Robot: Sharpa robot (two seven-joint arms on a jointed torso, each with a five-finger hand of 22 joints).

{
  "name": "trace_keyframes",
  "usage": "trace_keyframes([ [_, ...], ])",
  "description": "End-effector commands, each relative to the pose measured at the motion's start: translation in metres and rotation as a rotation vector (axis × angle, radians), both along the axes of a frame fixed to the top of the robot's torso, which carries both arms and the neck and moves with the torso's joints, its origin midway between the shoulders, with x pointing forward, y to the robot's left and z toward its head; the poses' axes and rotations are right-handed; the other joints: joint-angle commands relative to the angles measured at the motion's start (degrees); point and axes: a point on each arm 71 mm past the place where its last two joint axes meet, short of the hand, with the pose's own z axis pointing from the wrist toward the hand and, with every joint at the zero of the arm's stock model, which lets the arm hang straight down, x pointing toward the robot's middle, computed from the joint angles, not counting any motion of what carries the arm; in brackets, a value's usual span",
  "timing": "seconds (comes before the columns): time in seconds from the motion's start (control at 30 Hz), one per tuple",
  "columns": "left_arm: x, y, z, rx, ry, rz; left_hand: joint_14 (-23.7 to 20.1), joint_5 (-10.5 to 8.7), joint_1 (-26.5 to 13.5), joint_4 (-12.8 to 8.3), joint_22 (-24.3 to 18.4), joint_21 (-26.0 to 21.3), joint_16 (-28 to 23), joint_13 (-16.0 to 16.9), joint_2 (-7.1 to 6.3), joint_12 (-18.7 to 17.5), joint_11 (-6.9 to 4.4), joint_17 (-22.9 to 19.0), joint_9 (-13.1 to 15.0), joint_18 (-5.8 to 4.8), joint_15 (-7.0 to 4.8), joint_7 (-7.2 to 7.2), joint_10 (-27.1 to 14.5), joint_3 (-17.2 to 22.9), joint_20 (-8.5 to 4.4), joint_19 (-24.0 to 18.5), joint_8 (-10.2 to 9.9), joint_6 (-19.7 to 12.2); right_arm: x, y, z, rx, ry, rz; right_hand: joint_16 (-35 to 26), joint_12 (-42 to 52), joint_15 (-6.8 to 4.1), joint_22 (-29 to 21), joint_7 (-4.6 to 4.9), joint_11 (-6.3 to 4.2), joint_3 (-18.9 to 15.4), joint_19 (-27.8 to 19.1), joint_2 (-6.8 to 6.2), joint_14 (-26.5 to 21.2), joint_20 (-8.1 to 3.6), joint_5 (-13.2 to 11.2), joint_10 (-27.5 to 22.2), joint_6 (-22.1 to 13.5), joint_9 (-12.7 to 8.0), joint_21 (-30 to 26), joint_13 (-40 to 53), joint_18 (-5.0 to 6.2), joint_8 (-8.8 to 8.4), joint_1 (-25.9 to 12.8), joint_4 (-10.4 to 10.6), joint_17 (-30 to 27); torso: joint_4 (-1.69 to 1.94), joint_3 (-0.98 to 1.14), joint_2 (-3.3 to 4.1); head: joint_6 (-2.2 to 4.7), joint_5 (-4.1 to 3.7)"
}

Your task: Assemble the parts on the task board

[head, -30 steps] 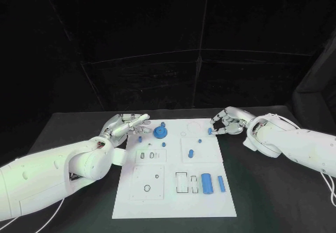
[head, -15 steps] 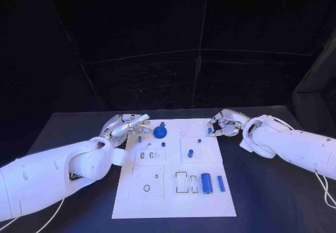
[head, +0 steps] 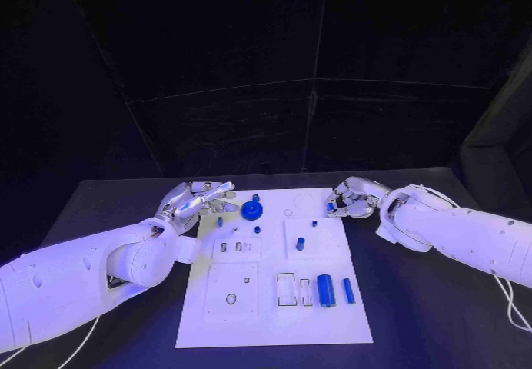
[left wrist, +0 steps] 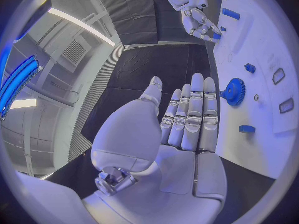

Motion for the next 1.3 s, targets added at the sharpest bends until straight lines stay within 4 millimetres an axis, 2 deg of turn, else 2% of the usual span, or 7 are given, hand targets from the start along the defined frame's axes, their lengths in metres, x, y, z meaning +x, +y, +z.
trace_keyframes([
  [0.03,0.000,-0.002,0.002,-0.012,-0.009,-0.013,-0.22,-0.14,0.17,-0.19,-0.05,-0.09,-0.39,-0.03,0.47,-0.32,-0.10,0.06,0.03,0.33,0.11,-0.01,0.08,-0.04,0.01,0.28,-0.27,0.27,0.000,0.001,-0.001,-0.013,0.003,0.004,0.18,-0.03,-0.28,3.26,-0.13,-0.19,0.52,0.97,0.57,5.16,-0.26,-0.41,0.42,0.51,0.05,0.27,5.56,-0.62,0.27,-0.17,0.04,11.16,0.04,0.04,0.00,-0.09,0.08],
  [0.2,-0.001,-0.002,0.002,-0.012,-0.008,-0.015,-0.22,-0.14,0.17,-0.19,-0.05,-0.09,-0.39,-0.03,0.47,-0.32,-0.10,0.06,0.03,0.33,0.11,-0.01,0.08,-0.04,0.01,0.28,-0.27,0.27,0.000,0.002,-0.001,-0.010,-0.001,0.001,0.19,-0.03,-0.31,3.32,-0.15,-0.21,0.60,1.00,0.66,5.16,-0.28,-0.43,0.42,0.58,0.03,0.30,5.57,-0.63,0.27,-0.21,0.04,11.17,0.00,0.12,-0.01,-0.08,-0.23],
  [0.6,0.000,-0.001,0.001,-0.010,-0.006,-0.012,-0.23,-0.14,0.21,-0.27,-0.09,-0.16,-0.45,-0.04,0.58,-0.33,-0.10,0.10,0.02,0.33,0.11,0.00,0.08,0.00,0.02,0.29,-0.29,0.28,0.001,0.000,0.000,0.002,-0.013,-0.009,0.25,0.33,-0.68,3.42,-0.64,-0.66,2.32,1.05,1.98,5.21,-0.62,-1.49,0.80,2.05,-0.03,0.34,6.00,-0.65,0.56,-0.16,-0.40,11.35,0.02,0.09,-0.02,-0.18,-0.29],
  [0.7,0.000,-0.001,0.001,-0.009,-0.006,-0.011,-0.23,-0.14,0.21,-0.27,-0.09,-0.16,-0.45,-0.04,0.58,-0.33,-0.10,0.10,0.02,0.33,0.11,0.00,0.08,0.00,0.02,0.29,-0.29,0.28,0.001,-0.001,0.001,0.008,-0.032,-0.025,0.30,0.67,-1.03,3.60,-1.17,-1.09,3.72,1.14,2.96,5.25,-0.92,-3.92,1.15,3.51,0.07,0.43,6.39,-0.68,1.02,-0.13,-0.67,11.50,0.02,0.09,-0.03,-0.22,-0.27],
  [0.9,-0.001,0.001,0.001,-0.008,-0.005,-0.008,-0.23,-0.14,0.21,-0.27,-0.09,-0.16,-0.45,-0.04,0.58,-0.33,-0.10,0.10,0.02,0.33,0.11,0.00,0.08,0.00,0.02,0.29,-0.29,0.28,0.001,0.000,0.006,0.027,-0.086,-0.049,0.38,0.95,-1.84,3.83,-2.39,-2.09,5.47,1.26,3.96,5.30,-1.60,-4.79,1.52,6.35,0.49,0.53,6.74,-0.72,2.32,-0.65,-0.90,11.71,0.03,0.08,-0.04,-0.21,-0.23],
  [1.2,-0.002,0.002,0.002,-0.007,-0.005,-0.006,-0.24,-0.14,0.23,-0.32,-0.12,-0.19,-0.48,-0.04,0.65,-0.34,-0.10,0.12,0.02,0.33,0.11,-0.01,0.09,0.01,0.02,0.30,-0.30,0.29,-0.007,0.011,0.013,0.057,-0.124,-0.070,0.38,0.93,-2.39,4.01,-2.95,-2.63,5.84,1.38,3.73,5.31,-2.20,-4.44,1.73,7.21,0.48,0.60,6.81,-0.77,2.53,-2.94,0.00,11.76,-0.03,-0.15,-0.17,-0.10,-0.34],
  [1.3,-0.002,0.003,0.002,-0.006,-0.005,-0.005,-0.24,-0.14,0.23,-0.32,-0.12,-0.20,-0.48,-0.04,0.65,-0.34,-0.10,0.13,0.02,0.33,0.11,-0.01,0.09,0.01,0.02,0.30,-0.30,0.29,-0.011,0.018,0.015,0.065,-0.117,-0.079,0.34,0.85,-2.43,4.10,-3.00,-2.68,5.89,1.42,3.73,5.30,-2.26,-4.67,1.70,7.25,0.46,0.64,6.74,-0.79,2.52,-3.19,0.13,11.68,-0.08,-0.40,-0.52,-0.40,-0.44],
])
